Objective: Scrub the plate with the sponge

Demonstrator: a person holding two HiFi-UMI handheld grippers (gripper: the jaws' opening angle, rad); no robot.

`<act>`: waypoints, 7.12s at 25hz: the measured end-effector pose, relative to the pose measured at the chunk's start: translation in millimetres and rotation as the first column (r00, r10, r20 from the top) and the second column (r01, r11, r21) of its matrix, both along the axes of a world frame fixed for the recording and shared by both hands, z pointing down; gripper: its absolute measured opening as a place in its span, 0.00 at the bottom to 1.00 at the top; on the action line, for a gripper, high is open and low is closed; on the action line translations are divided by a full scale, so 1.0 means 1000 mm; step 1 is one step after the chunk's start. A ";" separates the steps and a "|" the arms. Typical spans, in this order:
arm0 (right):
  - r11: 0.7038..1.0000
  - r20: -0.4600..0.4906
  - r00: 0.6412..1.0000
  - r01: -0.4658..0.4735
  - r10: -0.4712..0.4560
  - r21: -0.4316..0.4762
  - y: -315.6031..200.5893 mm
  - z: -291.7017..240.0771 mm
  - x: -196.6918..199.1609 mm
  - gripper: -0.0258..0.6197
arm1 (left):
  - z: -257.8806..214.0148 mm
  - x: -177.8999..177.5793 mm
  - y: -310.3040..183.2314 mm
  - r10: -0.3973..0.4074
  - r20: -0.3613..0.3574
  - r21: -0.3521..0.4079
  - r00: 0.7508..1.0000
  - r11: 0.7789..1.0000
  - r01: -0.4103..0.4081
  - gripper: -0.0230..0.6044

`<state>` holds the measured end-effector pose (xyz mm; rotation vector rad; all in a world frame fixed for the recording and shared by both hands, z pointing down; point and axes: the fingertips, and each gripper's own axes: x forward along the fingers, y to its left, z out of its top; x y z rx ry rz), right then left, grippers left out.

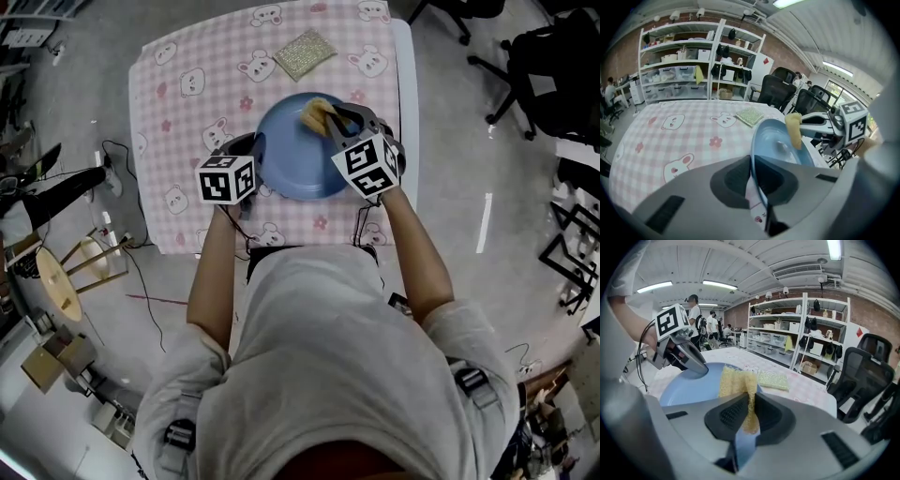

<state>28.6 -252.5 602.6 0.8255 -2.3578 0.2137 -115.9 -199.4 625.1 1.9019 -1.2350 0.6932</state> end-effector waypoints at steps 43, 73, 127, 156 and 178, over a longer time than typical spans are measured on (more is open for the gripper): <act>0.803 -0.328 0.789 0.582 -0.520 0.126 0.109 0.023 -0.096 0.11 | -0.010 0.003 0.012 -0.086 -0.034 0.015 0.996 0.996 0.086 0.09; 0.856 -0.350 0.781 0.486 -0.516 -0.178 0.130 0.070 0.013 0.11 | 0.005 -0.001 0.023 -0.095 -0.028 -0.011 0.995 0.995 0.094 0.08; 0.771 -0.364 0.716 0.636 -0.596 -0.013 0.147 0.046 -0.057 0.11 | 0.001 0.006 0.028 -0.116 -0.030 -0.015 0.993 0.993 0.116 0.08; 0.960 -0.397 0.876 0.271 -0.274 -0.065 0.045 0.067 0.022 0.11 | 0.001 0.004 0.032 -0.132 -0.034 -0.023 0.991 0.991 0.131 0.08; 0.904 -0.397 0.837 0.426 -0.376 0.043 0.049 0.046 -0.042 0.11 | -0.002 0.007 0.028 -0.130 -0.010 -0.029 0.991 0.991 0.130 0.08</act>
